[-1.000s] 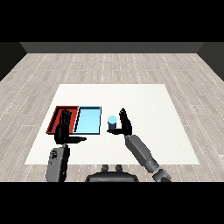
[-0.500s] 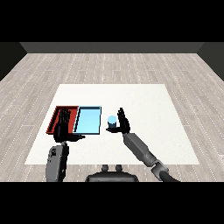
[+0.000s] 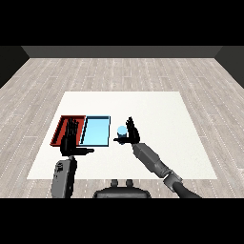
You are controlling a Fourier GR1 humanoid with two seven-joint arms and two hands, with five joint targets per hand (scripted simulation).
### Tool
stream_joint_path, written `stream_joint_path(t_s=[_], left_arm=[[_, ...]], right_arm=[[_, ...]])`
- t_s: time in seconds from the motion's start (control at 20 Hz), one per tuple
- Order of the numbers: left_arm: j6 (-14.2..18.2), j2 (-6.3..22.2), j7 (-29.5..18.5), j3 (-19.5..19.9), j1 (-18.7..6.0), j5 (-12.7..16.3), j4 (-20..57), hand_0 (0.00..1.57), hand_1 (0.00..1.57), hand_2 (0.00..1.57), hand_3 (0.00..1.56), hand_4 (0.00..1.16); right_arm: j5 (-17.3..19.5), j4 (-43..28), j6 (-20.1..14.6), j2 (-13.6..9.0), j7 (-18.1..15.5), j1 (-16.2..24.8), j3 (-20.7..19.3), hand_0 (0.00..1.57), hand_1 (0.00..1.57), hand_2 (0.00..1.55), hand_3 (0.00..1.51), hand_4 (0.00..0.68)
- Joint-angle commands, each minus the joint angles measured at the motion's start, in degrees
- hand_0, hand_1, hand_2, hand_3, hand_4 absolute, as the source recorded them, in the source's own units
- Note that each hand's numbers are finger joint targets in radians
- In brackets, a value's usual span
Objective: Pick the blue can and put it in the blue box
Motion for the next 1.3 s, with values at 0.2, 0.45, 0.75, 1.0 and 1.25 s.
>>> stream_joint_path(t_s=[0.2,0.45,0.75,1.0,1.25], left_arm=[[0.00,0.37,1.12,0.28,0.28,0.38,-1.00,0.00,0.00,0.00,0.00,0.00],[1.65,-0.67,0.67,-0.44,0.74,-1.23,-1.33,0.00,0.00,0.00,0.00,0.00],[-1.05,1.05,-0.34,1.21,-0.40,0.98,1.38,0.00,0.00,0.00,0.00,0.00],[-1.45,1.42,-1.75,1.94,0.15,1.08,2.12,0.00,0.00,0.00,0.00,0.00],[-0.58,1.16,-0.04,-0.06,-0.06,-1.02,0.49,0.00,0.00,0.00,0.00,0.00]], right_arm=[[-8.08,2.59,-2.52,0.00,1.78,-6.91,4.46,0.00,0.00,0.00,0.00,0.000],[-11.24,4.64,-7.75,0.00,-0.66,-6.68,6.63,0.00,0.00,0.00,0.00,0.000],[-9.61,7.48,-19.34,0.00,-1.24,-7.09,10.41,1.49,1.49,1.48,1.44,0.634],[-13.16,11.04,-18.60,0.00,-1.63,-9.45,13.00,1.50,1.50,1.48,1.44,0.617],[-7.68,3.62,-23.08,-0.01,-1.43,-8.29,10.82,1.49,1.49,1.46,1.41,0.645]])
